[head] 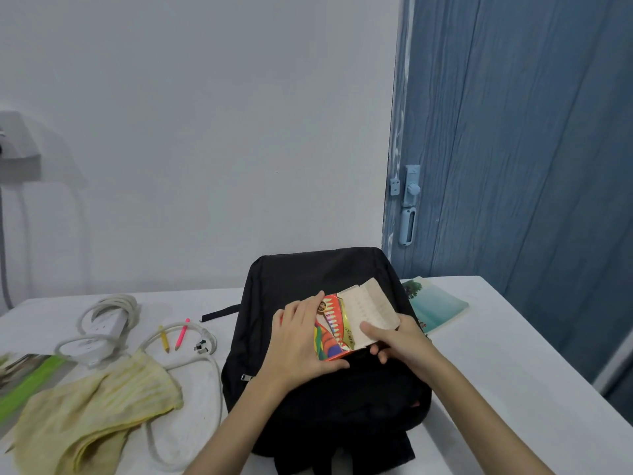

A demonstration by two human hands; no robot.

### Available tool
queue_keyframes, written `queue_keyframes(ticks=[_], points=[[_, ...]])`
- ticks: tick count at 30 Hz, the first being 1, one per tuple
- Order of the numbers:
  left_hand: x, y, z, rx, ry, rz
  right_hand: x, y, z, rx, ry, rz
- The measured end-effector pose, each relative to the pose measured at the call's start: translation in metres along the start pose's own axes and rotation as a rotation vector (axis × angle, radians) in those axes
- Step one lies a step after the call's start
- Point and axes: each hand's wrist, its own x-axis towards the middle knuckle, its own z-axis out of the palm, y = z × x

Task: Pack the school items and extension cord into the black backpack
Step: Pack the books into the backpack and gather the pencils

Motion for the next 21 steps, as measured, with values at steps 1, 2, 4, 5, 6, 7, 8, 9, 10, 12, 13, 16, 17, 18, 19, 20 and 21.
queue_keyframes(ticks=[1,2,4,5,6,7,8,9,10,12,13,16,17,18,19,20,21], points=[[0.000,-0.002,-0.001,0.005,-0.001,-0.006,0.001,-0.001,-0.001,-0.008,0.014,-0.015],[0.000,-0.004,-0.001,0.006,-0.006,-0.012,0.002,-0.002,-0.003,-0.008,0.034,-0.037],[-0.001,-0.006,-0.001,-0.001,-0.018,-0.031,0.003,-0.002,-0.004,-0.018,0.063,-0.075],[-0.002,-0.006,0.000,-0.008,-0.020,-0.039,0.004,-0.002,-0.003,-0.026,0.065,-0.084],[-0.003,-0.006,0.001,-0.011,-0.017,-0.043,0.004,-0.002,-0.001,-0.033,0.058,-0.087],[-0.003,-0.006,0.003,-0.008,-0.013,-0.046,0.004,-0.002,0.002,-0.034,0.046,-0.089],[-0.003,-0.006,0.004,-0.004,-0.011,-0.054,0.003,-0.002,0.006,-0.026,0.028,-0.091],[-0.004,-0.006,0.005,-0.004,-0.010,-0.066,0.001,-0.003,0.009,-0.014,0.009,-0.095],[-0.004,-0.005,0.005,-0.008,-0.017,-0.080,0.000,-0.003,0.012,-0.007,-0.004,-0.099],[-0.005,-0.001,0.001,-0.029,-0.064,-0.107,-0.001,-0.005,0.012,-0.017,0.000,-0.113],[-0.007,0.002,-0.002,-0.075,-0.096,-0.134,0.000,-0.007,0.010,-0.026,0.007,-0.118],[-0.006,0.006,-0.019,-0.425,-0.144,-0.278,-0.001,-0.011,0.003,-0.088,-0.031,-0.109],[-0.004,0.006,-0.024,-0.522,-0.158,-0.321,-0.003,-0.012,0.002,-0.106,-0.055,-0.103],[-0.002,0.005,-0.029,-0.570,-0.182,-0.344,-0.004,-0.013,0.002,-0.111,-0.075,-0.105],[0.000,0.005,-0.032,-0.595,-0.205,-0.352,-0.005,-0.014,0.003,-0.104,-0.083,-0.111],[0.002,0.004,-0.035,-0.622,-0.216,-0.359,-0.006,-0.015,0.004,-0.090,-0.082,-0.118],[0.002,0.004,-0.037,-0.670,-0.209,-0.368,-0.006,-0.017,0.005,-0.064,-0.080,-0.118]])
